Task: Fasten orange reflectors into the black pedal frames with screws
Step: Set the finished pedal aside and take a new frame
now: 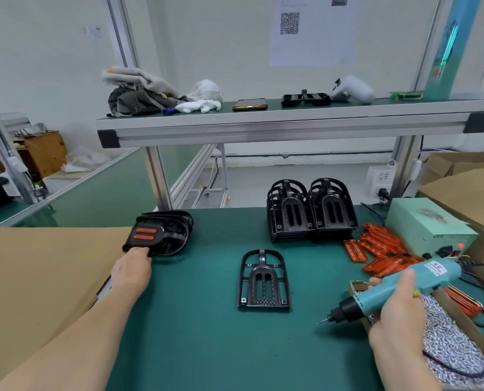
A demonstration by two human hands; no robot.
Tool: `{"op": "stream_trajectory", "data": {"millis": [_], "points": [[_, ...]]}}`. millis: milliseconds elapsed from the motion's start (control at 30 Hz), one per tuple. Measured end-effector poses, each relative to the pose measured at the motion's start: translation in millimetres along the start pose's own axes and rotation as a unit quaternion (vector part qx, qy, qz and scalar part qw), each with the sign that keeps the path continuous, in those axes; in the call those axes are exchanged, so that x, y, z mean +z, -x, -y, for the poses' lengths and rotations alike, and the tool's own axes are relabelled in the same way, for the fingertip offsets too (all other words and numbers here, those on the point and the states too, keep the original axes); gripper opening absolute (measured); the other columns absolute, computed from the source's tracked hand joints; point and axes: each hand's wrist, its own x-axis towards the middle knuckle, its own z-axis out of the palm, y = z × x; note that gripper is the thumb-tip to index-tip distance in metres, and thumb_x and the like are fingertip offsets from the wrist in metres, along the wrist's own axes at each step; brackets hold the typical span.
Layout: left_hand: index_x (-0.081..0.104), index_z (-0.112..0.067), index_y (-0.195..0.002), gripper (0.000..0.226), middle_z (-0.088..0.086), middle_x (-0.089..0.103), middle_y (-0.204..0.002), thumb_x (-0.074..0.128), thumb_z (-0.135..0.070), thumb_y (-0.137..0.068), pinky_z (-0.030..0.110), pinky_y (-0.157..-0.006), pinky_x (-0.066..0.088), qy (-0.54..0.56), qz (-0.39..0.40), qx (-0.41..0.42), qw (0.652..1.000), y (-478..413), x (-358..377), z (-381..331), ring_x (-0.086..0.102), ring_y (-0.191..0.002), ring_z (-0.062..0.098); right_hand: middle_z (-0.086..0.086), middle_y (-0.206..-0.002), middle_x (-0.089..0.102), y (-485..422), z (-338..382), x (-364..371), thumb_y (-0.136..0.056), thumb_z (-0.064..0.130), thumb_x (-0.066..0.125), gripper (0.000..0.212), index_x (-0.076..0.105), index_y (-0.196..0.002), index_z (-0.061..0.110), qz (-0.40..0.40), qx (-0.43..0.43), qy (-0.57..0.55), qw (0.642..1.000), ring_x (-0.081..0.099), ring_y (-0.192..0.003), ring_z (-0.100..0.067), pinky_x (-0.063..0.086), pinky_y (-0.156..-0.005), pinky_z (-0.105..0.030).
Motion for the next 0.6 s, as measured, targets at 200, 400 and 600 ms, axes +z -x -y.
{"op": "stream_trajectory", "data": {"millis": [200,400,600], "points": [[0.059,-0.003,-0.113,0.025,0.016,0.059,-0.122,0.051,-0.023,-0.099,0.04,-0.092,0.044,-0.009,0.028,0.02,0.999,1,12,2,0.056,-0.113,0.035,-0.005,-0.088,0.067,17,-4,-4,-0.103,0.053,0.047,0.041,0.05,-0.116,0.014,0.033,-0.004,0.08,0.996,0.063,-0.08,-0.015,0.05,-0.07,-0.03],[0.055,-0.002,-0.123,0.034,0.016,0.051,-0.132,0.057,-0.024,-0.097,0.043,-0.092,0.045,0.018,0.013,-0.009,1.0,10,12,-5,0.054,-0.115,0.037,-0.006,-0.089,0.066,20,-3,1,-0.103,0.053,0.047,0.036,0.051,-0.112,0.019,0.025,0.0,0.093,0.995,0.062,-0.078,-0.013,0.051,-0.074,-0.031],[0.062,-0.005,-0.11,0.023,0.016,0.054,-0.116,0.063,-0.016,-0.09,0.043,-0.087,0.044,0.066,-0.087,-0.014,0.994,48,-11,-45,0.051,-0.102,0.033,0.0,-0.082,0.068,19,0,1,-0.101,0.056,0.049,0.027,0.052,-0.097,0.029,0.023,0.006,0.06,0.998,0.062,-0.074,-0.01,0.051,-0.074,-0.032]]}}
